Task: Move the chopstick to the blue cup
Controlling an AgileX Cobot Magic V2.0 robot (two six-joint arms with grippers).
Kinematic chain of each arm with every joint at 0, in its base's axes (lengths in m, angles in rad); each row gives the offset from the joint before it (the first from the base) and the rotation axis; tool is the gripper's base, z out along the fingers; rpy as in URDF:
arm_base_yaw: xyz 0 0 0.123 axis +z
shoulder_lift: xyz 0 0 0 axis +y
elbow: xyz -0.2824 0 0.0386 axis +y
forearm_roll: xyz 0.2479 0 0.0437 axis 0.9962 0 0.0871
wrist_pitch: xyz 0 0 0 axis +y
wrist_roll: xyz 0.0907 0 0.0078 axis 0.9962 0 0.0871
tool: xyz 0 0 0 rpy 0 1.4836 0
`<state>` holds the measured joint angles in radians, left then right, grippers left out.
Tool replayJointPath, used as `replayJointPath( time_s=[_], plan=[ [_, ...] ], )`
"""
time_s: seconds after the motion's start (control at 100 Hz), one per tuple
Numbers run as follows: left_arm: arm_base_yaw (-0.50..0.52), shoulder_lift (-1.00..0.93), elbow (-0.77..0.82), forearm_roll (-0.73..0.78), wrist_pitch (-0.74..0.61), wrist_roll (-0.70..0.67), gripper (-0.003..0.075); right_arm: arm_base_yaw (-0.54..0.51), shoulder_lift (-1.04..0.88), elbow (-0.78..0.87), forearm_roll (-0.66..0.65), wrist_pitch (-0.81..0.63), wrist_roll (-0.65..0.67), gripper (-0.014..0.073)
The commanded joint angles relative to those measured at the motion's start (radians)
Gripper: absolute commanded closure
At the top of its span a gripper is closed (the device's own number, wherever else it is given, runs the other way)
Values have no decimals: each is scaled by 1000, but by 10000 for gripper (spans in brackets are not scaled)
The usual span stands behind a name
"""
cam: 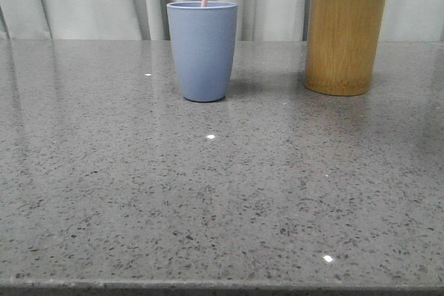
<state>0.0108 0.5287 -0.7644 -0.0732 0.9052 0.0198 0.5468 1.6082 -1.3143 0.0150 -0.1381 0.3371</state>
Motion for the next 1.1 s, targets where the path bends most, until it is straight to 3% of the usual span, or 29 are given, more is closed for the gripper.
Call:
replayJointPath(
  time_s=[0.0, 0.14, 0.23, 0.48, 0.76, 1.09],
  plan=[
    [1, 4, -24, -4, -64, -9, 183, -1, -47, -36, -15, -85, -3, 474],
    [1, 4, -24, -4, -64, -9, 183, -1, -49, -36, -15, -85, -3, 295],
    [1, 4, -24, -4, -64, -9, 183, -1, -56, -36, -15, -85, -4, 239],
    [1, 4, -24, -4, -64, -9, 183, -62, -135, -36, -15, 2, -26, 238],
    [1, 4, -24, -4, -64, -9, 183, -280, -296, -30, -15, 332, -26, 238],
    [1, 4, -24, -4, -64, -9, 183, -448, -563, 149, -189, 538, -45, 238]
  ],
)
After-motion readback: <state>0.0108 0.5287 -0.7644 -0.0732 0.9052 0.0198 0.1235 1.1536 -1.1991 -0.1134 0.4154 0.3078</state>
